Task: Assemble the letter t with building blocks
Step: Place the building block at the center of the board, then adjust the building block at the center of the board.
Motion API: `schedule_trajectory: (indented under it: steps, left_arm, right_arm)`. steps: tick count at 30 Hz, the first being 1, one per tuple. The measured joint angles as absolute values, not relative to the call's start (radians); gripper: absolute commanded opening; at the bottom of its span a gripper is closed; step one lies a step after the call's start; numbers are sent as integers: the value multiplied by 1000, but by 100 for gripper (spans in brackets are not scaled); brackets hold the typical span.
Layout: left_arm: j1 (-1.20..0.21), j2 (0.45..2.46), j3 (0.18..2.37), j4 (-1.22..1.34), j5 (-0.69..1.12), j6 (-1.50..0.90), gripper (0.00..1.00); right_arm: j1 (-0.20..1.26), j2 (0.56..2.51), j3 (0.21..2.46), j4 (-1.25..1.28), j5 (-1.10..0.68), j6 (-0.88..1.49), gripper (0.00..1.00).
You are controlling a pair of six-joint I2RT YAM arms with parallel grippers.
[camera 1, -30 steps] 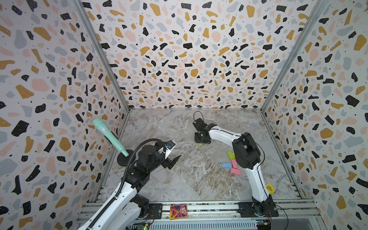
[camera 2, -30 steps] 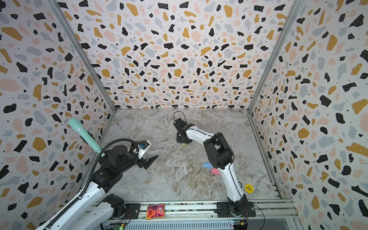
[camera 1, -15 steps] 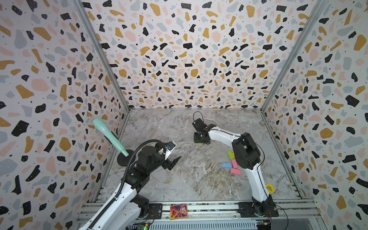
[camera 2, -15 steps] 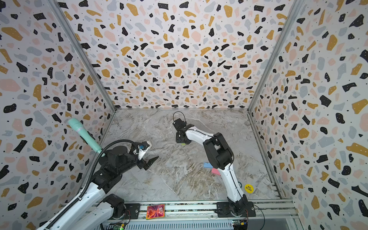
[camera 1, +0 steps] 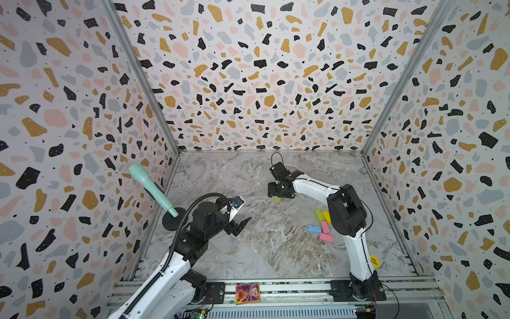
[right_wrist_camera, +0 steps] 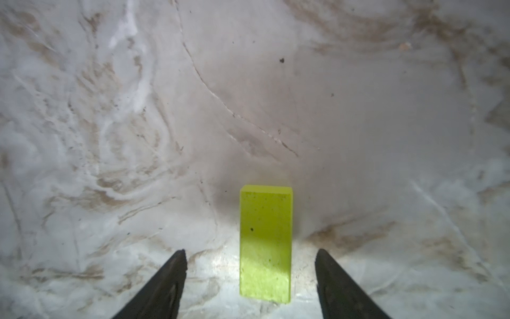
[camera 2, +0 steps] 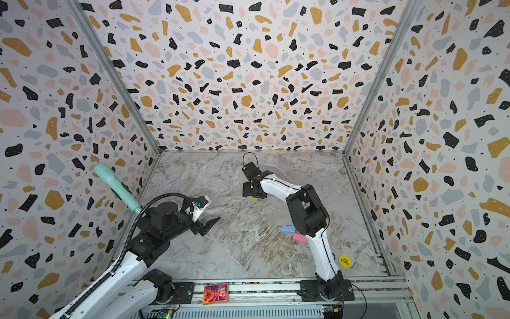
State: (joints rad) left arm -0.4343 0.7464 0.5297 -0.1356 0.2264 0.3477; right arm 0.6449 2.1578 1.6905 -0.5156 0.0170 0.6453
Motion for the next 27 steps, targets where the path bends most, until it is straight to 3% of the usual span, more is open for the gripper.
schedule_trajectory:
  steps: [11, 27]
  left_arm:
    - [-434, 753, 530, -137, 226, 348, 99]
    - [-434, 760, 530, -138, 225, 353, 99]
  right_arm:
    - [630, 2125, 1613, -501, -64, 635, 59]
    - [632, 2125, 1605, -482, -108, 634, 59]
